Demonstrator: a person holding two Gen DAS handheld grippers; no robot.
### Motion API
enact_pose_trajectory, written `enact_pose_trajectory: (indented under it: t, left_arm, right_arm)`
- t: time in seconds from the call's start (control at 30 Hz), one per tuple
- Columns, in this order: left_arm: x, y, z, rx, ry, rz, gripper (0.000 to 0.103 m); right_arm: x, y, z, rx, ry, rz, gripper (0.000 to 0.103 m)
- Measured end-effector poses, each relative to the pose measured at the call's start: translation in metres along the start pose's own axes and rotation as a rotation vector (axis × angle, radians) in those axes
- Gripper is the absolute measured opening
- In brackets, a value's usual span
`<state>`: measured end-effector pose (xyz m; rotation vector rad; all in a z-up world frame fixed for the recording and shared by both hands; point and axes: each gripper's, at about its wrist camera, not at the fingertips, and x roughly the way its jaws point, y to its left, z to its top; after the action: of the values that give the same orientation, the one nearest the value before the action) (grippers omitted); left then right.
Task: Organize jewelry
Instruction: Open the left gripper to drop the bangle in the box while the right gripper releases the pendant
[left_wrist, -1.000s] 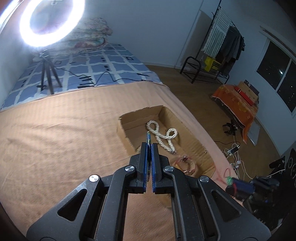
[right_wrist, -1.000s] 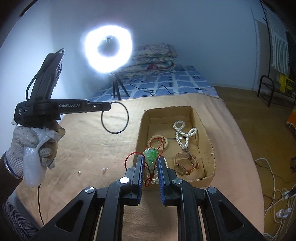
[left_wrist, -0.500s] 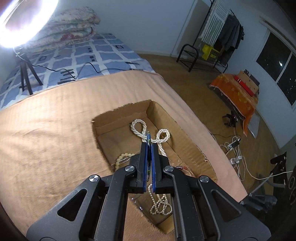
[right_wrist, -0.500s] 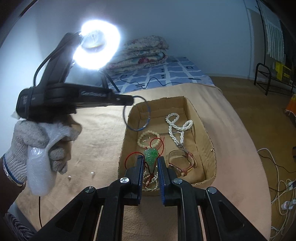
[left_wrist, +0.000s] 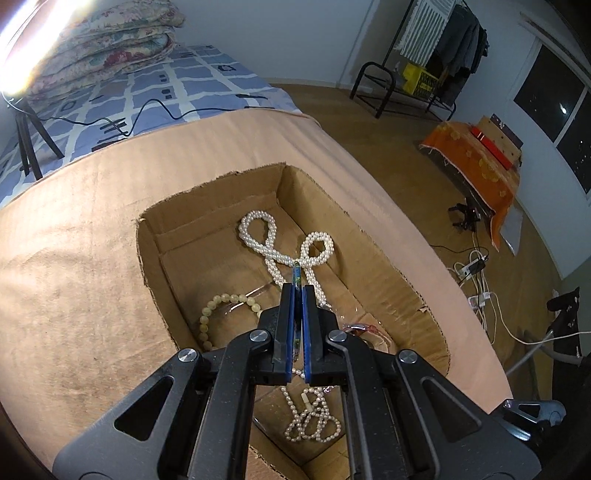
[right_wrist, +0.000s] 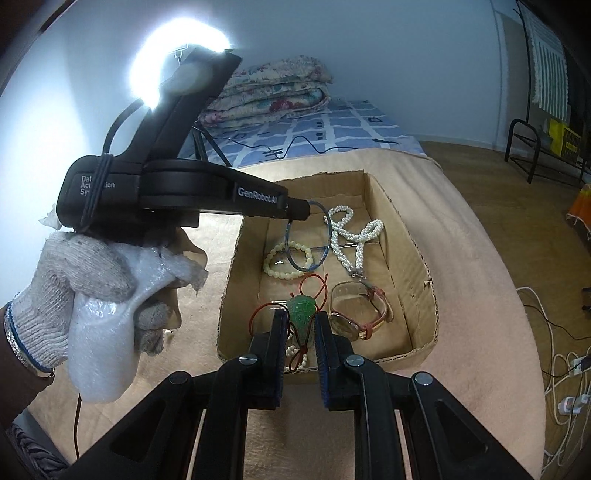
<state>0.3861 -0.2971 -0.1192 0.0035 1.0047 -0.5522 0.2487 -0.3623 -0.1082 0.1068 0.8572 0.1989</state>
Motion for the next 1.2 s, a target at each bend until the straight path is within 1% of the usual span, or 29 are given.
enact_pose_trajectory:
  t: [0.47,0.77,0.87,0.97,1.0,1.07,1.1,1.13,1.2]
  left_arm:
    - [0.012,0.003,-0.003,-0.001,0.041,0.007,0.001]
    - [0.013,0.006,-0.002,-0.005,0.047,0.012,0.001]
    - [0.013,0.006,-0.001,-0.006,0.043,0.014,0.001]
    - [0.013,0.007,-0.001,-0.01,0.05,0.013,0.001]
    - [0.012,0.008,-0.001,-0.012,0.054,0.013,0.003]
    - [0.01,0.008,-0.001,-0.016,0.052,0.016,0.017]
    - [0.009,0.008,0.0,-0.017,0.048,0.015,0.032]
    - [0.006,0.009,0.0,-0.019,0.039,0.013,0.039]
    - [0.003,0.009,0.001,-0.018,0.035,0.011,0.039]
  right_arm:
    - [0.016,0.007,-0.004,-0.023,0.032,0.004,0.013]
    - [0.017,0.009,-0.008,-0.03,0.045,0.003,0.014]
    - [0.017,0.01,-0.008,-0.03,0.045,0.005,0.016]
    - [0.016,0.01,-0.008,-0.03,0.043,0.007,0.023]
    - [0.016,0.011,-0.007,-0.032,0.041,0.005,0.027]
    - [0.015,0.012,-0.007,-0.036,0.037,-0.008,0.033]
    - [0.014,0.012,-0.006,-0.035,0.035,-0.011,0.037]
    - [0.013,0.011,-0.006,-0.034,0.032,-0.012,0.04]
    - [0.011,0.012,-0.006,-0.037,0.023,-0.015,0.049]
